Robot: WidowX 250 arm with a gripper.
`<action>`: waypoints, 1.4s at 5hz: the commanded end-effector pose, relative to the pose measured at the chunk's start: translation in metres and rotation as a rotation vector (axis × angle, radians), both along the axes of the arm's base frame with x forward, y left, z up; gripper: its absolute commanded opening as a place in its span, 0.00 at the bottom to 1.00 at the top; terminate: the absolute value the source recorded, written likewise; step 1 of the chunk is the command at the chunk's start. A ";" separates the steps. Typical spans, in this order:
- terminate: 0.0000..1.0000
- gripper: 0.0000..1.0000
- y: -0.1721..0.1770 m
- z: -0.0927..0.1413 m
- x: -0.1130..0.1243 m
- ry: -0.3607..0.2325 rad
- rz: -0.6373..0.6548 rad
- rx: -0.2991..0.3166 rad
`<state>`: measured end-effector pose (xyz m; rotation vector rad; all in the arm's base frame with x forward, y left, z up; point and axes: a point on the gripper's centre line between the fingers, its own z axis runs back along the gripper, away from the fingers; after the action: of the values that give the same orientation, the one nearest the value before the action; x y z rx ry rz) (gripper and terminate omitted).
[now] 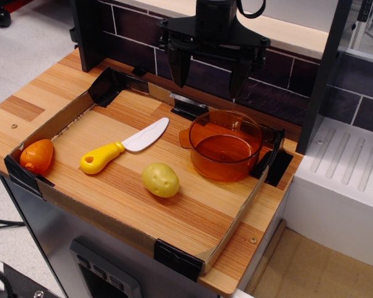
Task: Put knife in pot
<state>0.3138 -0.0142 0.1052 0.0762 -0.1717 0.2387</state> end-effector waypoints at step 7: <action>0.00 1.00 0.098 -0.051 -0.052 0.096 -0.483 0.007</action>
<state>0.2553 0.0784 0.0456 0.0370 -0.0694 -0.2472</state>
